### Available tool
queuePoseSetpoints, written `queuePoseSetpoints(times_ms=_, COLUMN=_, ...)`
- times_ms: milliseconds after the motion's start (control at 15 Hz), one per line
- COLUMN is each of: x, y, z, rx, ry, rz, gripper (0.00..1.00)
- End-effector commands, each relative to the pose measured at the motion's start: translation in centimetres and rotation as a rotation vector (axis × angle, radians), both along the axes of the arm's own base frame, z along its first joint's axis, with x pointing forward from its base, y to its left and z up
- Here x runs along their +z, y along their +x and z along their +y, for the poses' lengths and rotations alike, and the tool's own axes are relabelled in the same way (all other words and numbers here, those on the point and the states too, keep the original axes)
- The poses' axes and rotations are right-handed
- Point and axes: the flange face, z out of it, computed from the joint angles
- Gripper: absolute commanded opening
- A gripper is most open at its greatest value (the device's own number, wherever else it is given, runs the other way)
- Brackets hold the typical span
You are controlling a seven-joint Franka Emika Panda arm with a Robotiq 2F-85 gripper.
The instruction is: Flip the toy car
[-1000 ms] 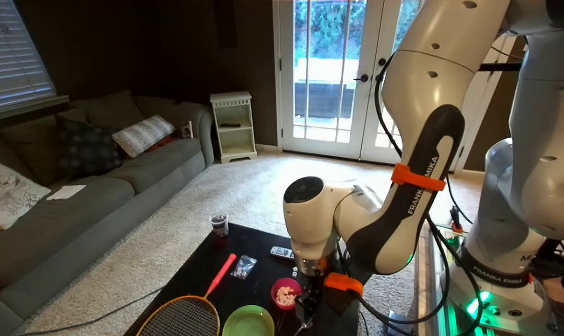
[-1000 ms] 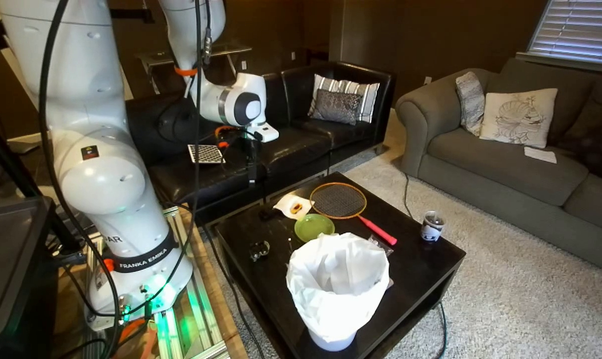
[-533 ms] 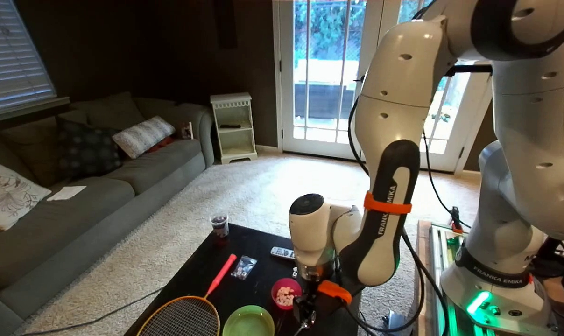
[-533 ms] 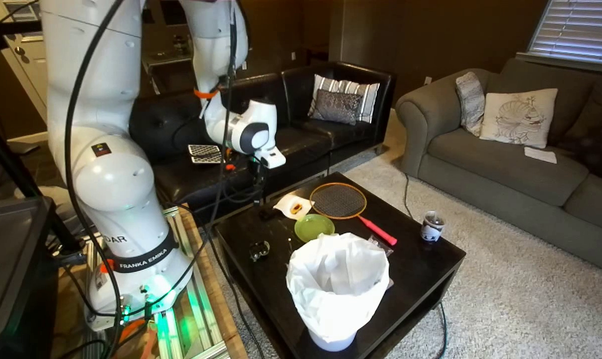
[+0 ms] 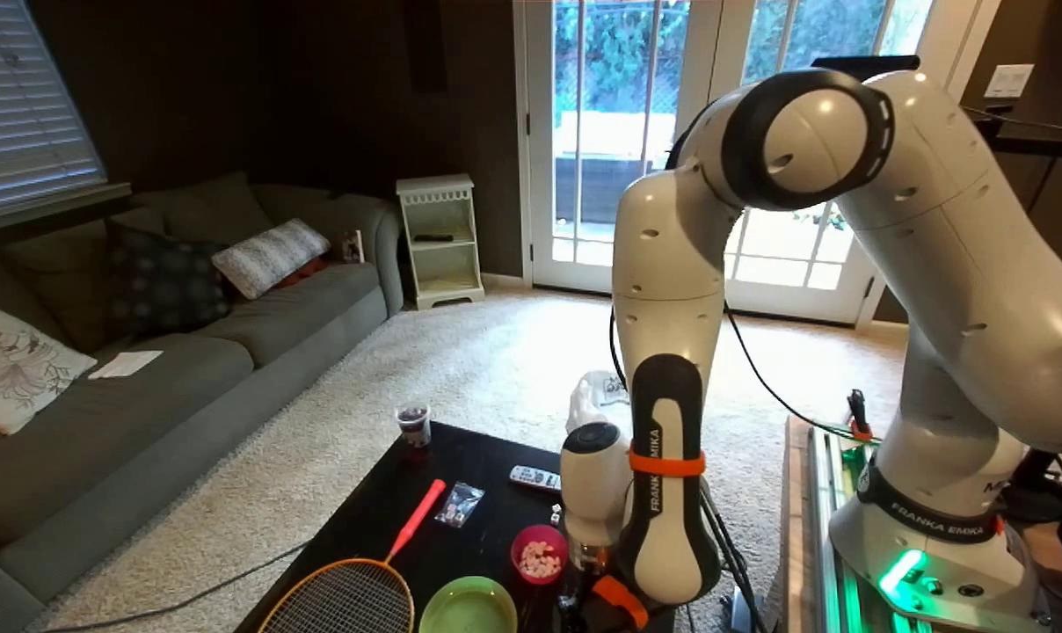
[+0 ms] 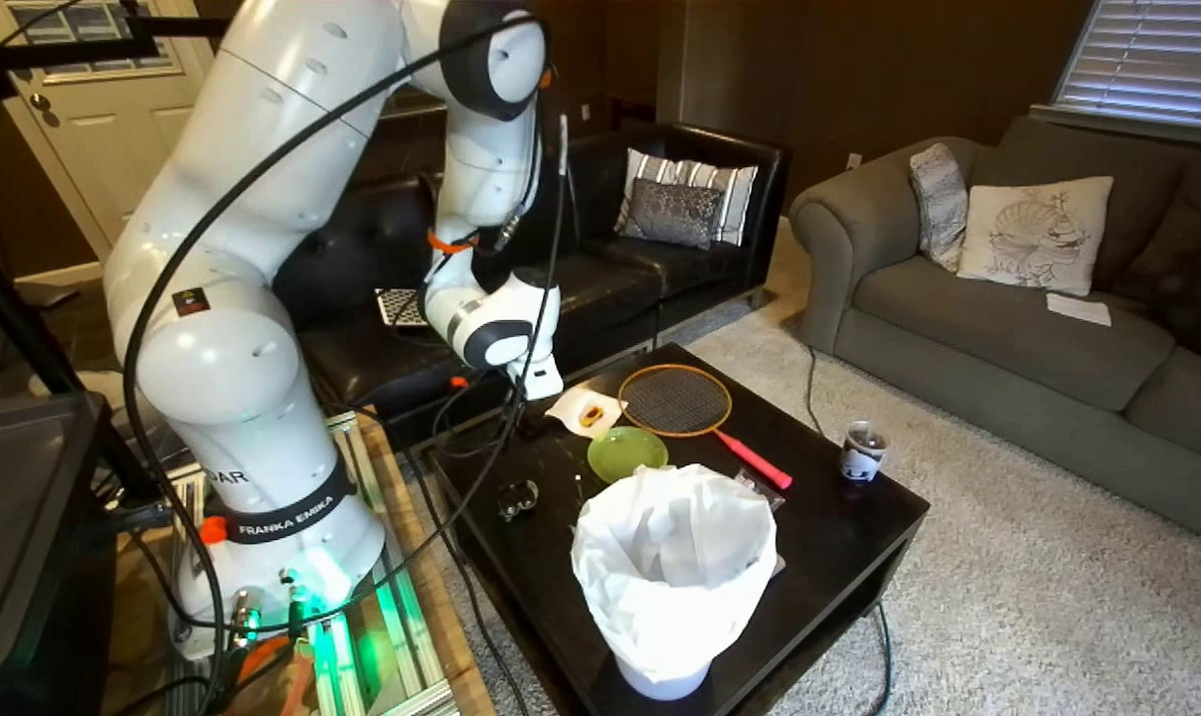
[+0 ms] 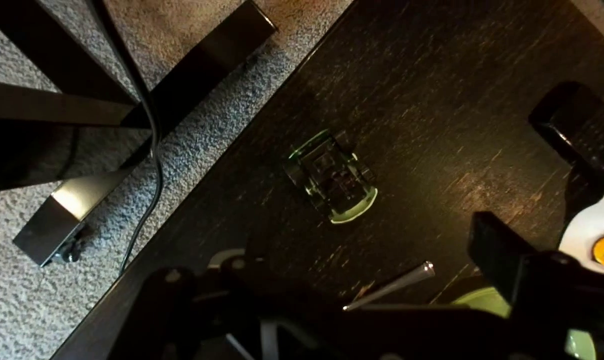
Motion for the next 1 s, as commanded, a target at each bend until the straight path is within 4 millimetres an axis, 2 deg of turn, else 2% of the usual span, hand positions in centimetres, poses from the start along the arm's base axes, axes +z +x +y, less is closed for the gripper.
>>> queuePoseSetpoints(times_ms=0, x=-3.6, y=1.4, z=0.7, rx=-0.064, ry=0.067, rz=0.048, gripper=1.00)
queuePoseSetpoints(times_ms=200, x=-5.0, y=2.4, z=1.2, rx=-0.072, ry=0.094, rz=0.080, gripper=1.00)
queuePoseSetpoints(times_ms=267, x=-4.1, y=2.6, z=1.0, rx=-0.032, ry=0.077, rz=0.068, gripper=1.00)
queuePoseSetpoints(times_ms=333, x=-4.4, y=2.0, z=0.5, rx=-0.054, ry=0.070, rz=0.059, gripper=1.00)
queuePoseSetpoints(times_ms=667, x=-4.4, y=2.5, z=0.7, rx=-0.037, ry=0.075, rz=0.060, gripper=1.00)
queuePoseSetpoints(times_ms=933, x=-7.7, y=3.4, z=-1.2, rx=-0.093, ry=0.106, rz=0.136, gripper=1.00)
